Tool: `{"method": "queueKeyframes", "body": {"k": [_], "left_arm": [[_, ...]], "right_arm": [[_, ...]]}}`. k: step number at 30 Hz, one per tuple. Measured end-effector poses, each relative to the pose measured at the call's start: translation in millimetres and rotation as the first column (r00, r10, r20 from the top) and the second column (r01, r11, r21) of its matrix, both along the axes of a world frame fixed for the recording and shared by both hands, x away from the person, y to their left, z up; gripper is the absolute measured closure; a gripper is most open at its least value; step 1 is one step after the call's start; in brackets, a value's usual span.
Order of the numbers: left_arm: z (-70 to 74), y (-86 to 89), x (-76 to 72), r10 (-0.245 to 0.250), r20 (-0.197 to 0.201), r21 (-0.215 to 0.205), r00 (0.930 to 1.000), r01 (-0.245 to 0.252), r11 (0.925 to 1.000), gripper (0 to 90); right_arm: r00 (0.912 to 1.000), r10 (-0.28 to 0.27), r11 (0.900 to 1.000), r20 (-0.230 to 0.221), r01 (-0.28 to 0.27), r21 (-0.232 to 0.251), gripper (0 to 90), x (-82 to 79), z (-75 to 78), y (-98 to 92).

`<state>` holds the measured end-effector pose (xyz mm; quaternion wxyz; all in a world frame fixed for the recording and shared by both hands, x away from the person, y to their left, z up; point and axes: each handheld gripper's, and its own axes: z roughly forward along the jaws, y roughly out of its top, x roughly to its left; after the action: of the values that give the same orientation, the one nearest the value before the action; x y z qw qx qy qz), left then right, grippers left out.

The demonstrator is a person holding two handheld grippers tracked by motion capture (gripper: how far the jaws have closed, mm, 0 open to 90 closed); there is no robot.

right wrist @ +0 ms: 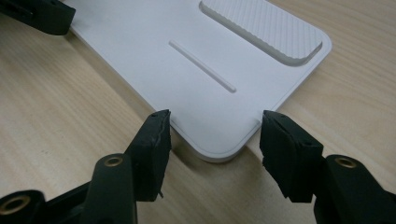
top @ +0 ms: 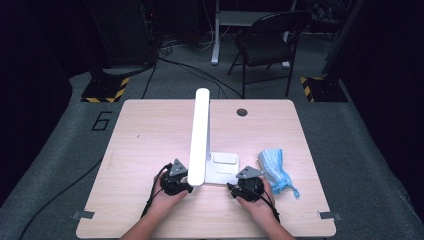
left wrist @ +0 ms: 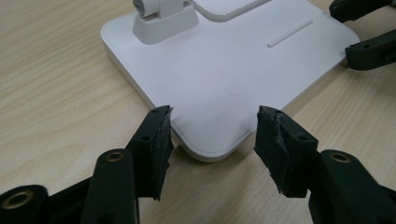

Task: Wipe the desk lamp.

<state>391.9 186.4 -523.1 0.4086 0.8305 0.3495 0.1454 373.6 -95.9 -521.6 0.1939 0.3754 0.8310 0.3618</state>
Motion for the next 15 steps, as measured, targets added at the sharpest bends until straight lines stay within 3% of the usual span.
{"method": "queueKeyframes", "body": {"k": [4, 5, 7, 9, 15], "left_arm": [[-0.6, -0.3, 1.4, 0.02, -0.015, -0.017, 0.9997, -0.02, 0.9997, 46.8], [-0.4, 0.4, 3.3, 0.023, 0.007, -0.003, 0.9997, -0.023, 0.9997, 46.8], [0.4, 1.1, 4.1, 0.024, 0.0, 0.003, 0.9997, -0.024, 0.9997, 46.9], [0.2, 1.8, 7.2, 0.04, 0.005, -0.003, 0.9992, -0.04, 0.9992, 46.9], [-0.1, 2.0, 13.7, 0.057, 0.0, -0.013, 0.9984, -0.057, 0.9983, 46.8]], "right_arm": [[0.9998, -0.015, 1.0, -0.016, 0.016, 0.009, 44.2, 6.0, 1.0, 1.4], [0.9994, -0.022, 0.999, -0.025, 0.023, 0.029, 44.5, 9.4, 0.7, 1.8], [0.9992, -0.025, 0.999, -0.029, 0.026, 0.033, 44.6, 11.8, 0.9, 3.0], [0.9998, -0.017, 1.0, -0.013, 0.017, 0.02, 44.7, 14.5, 1.3, 4.4], [0.9994, -0.033, 0.999, -0.011, 0.034, 0.038, 45.6, 22.2, 1.3, 7.2]]}}
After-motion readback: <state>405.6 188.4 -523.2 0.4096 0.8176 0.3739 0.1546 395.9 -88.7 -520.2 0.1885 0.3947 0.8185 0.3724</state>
